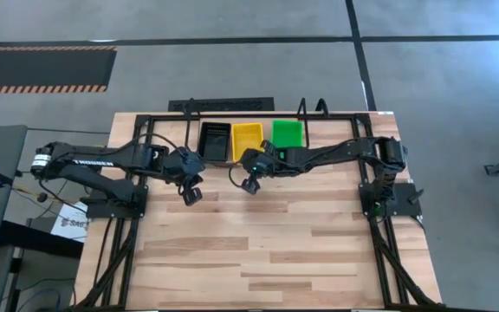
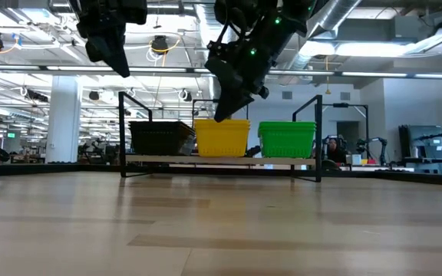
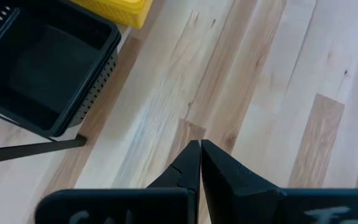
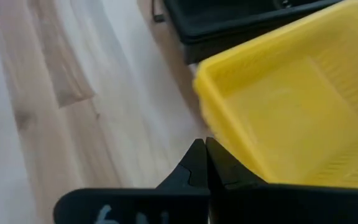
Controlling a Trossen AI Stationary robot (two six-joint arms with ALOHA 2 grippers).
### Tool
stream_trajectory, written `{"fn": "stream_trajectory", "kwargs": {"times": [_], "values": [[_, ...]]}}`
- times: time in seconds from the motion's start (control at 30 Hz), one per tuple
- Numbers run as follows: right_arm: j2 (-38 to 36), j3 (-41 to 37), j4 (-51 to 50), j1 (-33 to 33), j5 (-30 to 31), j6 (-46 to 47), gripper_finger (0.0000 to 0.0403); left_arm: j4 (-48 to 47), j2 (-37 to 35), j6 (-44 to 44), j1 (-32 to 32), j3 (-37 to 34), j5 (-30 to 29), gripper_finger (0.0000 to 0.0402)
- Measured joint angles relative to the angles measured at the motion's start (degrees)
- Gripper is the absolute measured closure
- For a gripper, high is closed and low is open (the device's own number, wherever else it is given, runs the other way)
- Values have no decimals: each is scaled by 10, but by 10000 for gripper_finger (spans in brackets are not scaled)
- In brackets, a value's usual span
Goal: Stack baskets on shelf by color
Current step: Return to Home Position
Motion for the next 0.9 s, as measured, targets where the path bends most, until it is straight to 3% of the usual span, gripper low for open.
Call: {"fn": "stream_trajectory", "kwargs": {"times": [0.77,0.9], "values": [[0,0,95,-28,-3,-25,403,1,0,-14,0,0,-1,401],[0,0,94,-26,-41,-19,403,1,0,-14,0,0,2,401]]}}
